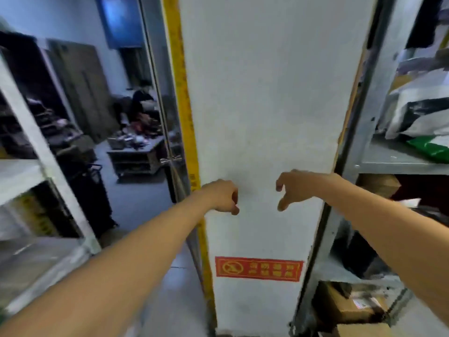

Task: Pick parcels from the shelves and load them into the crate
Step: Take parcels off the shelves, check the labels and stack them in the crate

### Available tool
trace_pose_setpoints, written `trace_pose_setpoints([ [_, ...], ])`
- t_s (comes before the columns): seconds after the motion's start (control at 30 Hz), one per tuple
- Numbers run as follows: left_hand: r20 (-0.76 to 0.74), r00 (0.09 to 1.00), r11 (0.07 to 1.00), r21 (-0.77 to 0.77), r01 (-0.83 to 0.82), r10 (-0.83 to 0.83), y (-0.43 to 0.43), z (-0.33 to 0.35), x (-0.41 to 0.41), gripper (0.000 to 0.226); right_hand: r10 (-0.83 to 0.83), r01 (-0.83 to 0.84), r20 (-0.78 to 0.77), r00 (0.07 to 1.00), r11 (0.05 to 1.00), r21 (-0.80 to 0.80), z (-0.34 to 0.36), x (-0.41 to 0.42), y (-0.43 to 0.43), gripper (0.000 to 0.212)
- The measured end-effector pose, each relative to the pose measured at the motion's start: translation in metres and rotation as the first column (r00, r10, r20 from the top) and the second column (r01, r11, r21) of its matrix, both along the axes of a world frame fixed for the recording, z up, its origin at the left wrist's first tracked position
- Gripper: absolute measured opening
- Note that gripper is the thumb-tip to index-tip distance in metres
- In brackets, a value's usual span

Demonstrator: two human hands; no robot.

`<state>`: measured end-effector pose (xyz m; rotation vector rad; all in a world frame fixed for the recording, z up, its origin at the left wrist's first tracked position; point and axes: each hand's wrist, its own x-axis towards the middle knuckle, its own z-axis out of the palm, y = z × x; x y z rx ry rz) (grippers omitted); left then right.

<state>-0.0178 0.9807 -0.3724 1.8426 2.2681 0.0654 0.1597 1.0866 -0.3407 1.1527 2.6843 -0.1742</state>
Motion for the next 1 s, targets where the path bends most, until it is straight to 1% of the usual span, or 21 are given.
trace_pose_setpoints([
  [0.1,-0.042,0.985,0.986,0.011,-0.164,0.164,-0.084,0.016,-0.063,0.028,0.223,-0.223,-0.002,0.975,0.975,0.008,0.011,-0.082,-0.052,0.058],
  [0.17,-0.012,0.957,0.957,0.018,-0.29,0.29,-0.135,0.028,-0.1,0.022,0.371,-0.371,-0.019,0.928,0.928,0.023,0.014,-0.137,-0.087,0.052],
  [0.23,0.016,0.906,0.905,0.027,-0.424,0.424,-0.184,0.036,-0.13,0.017,0.492,-0.492,-0.061,0.869,0.871,0.021,0.014,-0.188,-0.121,0.048],
  [0.27,0.012,0.876,0.875,0.029,-0.483,0.483,-0.208,0.039,-0.143,0.015,0.544,-0.545,-0.081,0.835,0.838,0.009,0.015,-0.21,-0.139,0.05],
  [0.33,-0.017,0.812,0.812,0.028,-0.583,0.583,-0.25,0.044,-0.161,0.018,0.64,-0.643,-0.089,0.763,0.765,-0.013,0.018,-0.248,-0.173,0.063],
  [0.4,-0.01,0.74,0.74,0.041,-0.672,0.673,-0.287,0.047,-0.174,0.021,0.705,-0.713,-0.114,0.7,0.701,-0.037,0.021,-0.278,-0.2,0.067],
  [0.47,0.007,0.663,0.661,0.062,-0.748,0.749,-0.316,0.051,-0.184,0.021,0.753,-0.766,-0.155,0.64,0.642,-0.044,0.025,-0.302,-0.222,0.065],
  [0.53,0.005,0.576,0.573,0.085,-0.815,0.818,-0.334,0.055,-0.191,0.027,0.781,-0.8,-0.188,0.595,0.599,-0.038,0.028,-0.319,-0.234,0.066],
  [0.63,-0.009,0.484,0.481,0.122,-0.868,0.875,-0.343,0.058,-0.201,0.03,0.822,-0.839,-0.184,0.539,0.543,-0.035,0.03,-0.342,-0.241,0.067],
  [0.77,-0.055,0.402,0.405,0.173,-0.898,0.914,-0.343,0.064,-0.217,0.031,0.861,-0.875,-0.165,0.48,0.484,-0.021,0.037,-0.376,-0.244,0.058],
  [0.83,-0.054,0.36,0.363,0.193,-0.911,0.931,-0.345,0.07,-0.229,0.031,0.879,-0.892,-0.17,0.446,0.453,-0.001,0.039,-0.396,-0.246,0.059],
  [1.0,-0.089,0.283,0.296,0.213,-0.931,0.955,-0.359,0.09,-0.273,0.033,0.905,-0.92,-0.197,0.376,0.39,0.035,0.047,-0.457,-0.253,0.065],
])
